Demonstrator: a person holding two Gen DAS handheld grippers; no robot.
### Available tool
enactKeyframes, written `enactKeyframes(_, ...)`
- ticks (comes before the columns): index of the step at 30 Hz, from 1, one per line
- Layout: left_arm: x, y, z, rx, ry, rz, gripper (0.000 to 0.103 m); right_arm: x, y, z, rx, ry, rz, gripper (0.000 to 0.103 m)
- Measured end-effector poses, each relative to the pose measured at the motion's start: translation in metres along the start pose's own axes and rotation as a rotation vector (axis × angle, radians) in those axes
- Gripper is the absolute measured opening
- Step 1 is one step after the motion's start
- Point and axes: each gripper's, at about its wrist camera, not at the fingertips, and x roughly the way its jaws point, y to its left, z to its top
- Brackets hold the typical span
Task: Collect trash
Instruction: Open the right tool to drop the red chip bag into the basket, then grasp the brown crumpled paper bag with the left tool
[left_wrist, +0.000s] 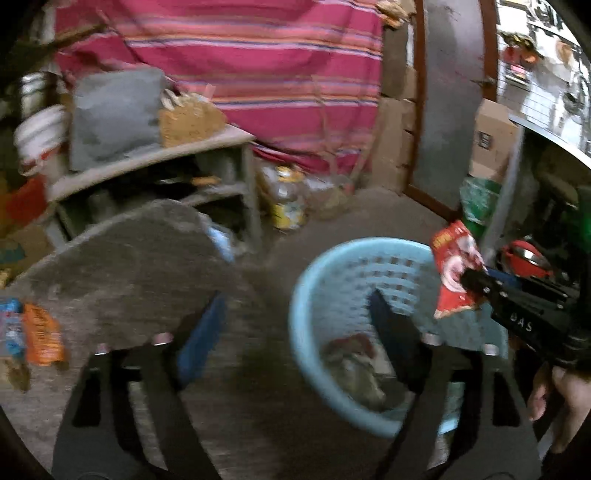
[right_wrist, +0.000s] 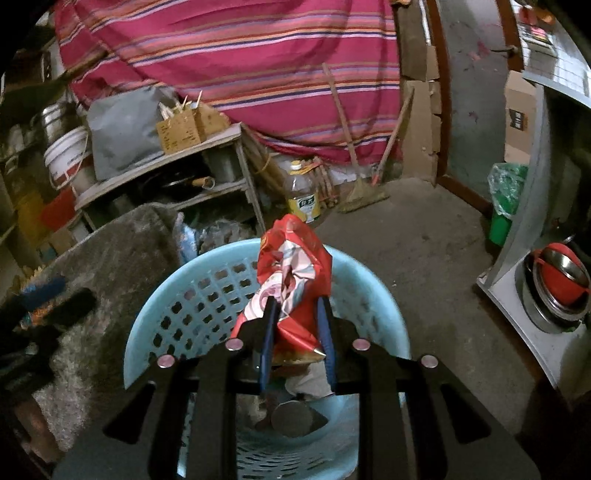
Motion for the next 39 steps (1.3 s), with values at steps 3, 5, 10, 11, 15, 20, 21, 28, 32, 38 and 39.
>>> enactKeyframes(3,-0.017,0.025,-0.003,0.002,-0.041,0.071,0.094,0.003,0.013,0.001,-0.015,0.005,0.002,0.026)
enactKeyframes(5,-0.026,0.043,-0.006,0.008,-0.046,0.112,0.095,0.005,0.022,0.001,-0.012,0.013,-0.005,0.065)
enactKeyframes(10,-0.040,0.087,-0.015,-0.013,-0.040,0.189,0.098,0.002,0.045,0.002,-0.037,0.009,-0.014,0.076)
enactKeyframes(11,-0.044,0.098,-0.018,-0.022,-0.042,0.206,0.098,0.001,0.048,0.002,-0.043,0.003,-0.014,0.081)
enactKeyframes(15,-0.055,0.141,-0.027,-0.076,-0.039,0.256,0.098,-0.002,0.077,0.001,-0.077,-0.014,0.001,0.084)
enactKeyframes(20,-0.058,0.194,-0.044,-0.145,-0.021,0.342,0.098,0.004,0.115,-0.006,-0.130,0.008,0.032,0.084)
enactKeyframes(21,-0.059,0.203,-0.047,-0.154,-0.019,0.362,0.097,0.005,0.121,-0.007,-0.139,0.009,0.035,0.084)
enactKeyframes(28,-0.052,0.272,-0.073,-0.231,0.042,0.450,0.097,0.014,0.169,-0.016,-0.177,0.034,0.073,0.089)
enactKeyframes(32,-0.049,0.302,-0.092,-0.296,0.093,0.459,0.092,0.017,0.195,-0.021,-0.225,0.039,0.087,0.092)
enactKeyframes(38,-0.038,0.326,-0.114,-0.338,0.172,0.442,0.081,0.019,0.225,-0.024,-0.261,0.040,0.116,0.092)
enactKeyframes(39,-0.036,0.329,-0.116,-0.355,0.181,0.420,0.078,0.021,0.227,-0.023,-0.263,0.041,0.122,0.092)
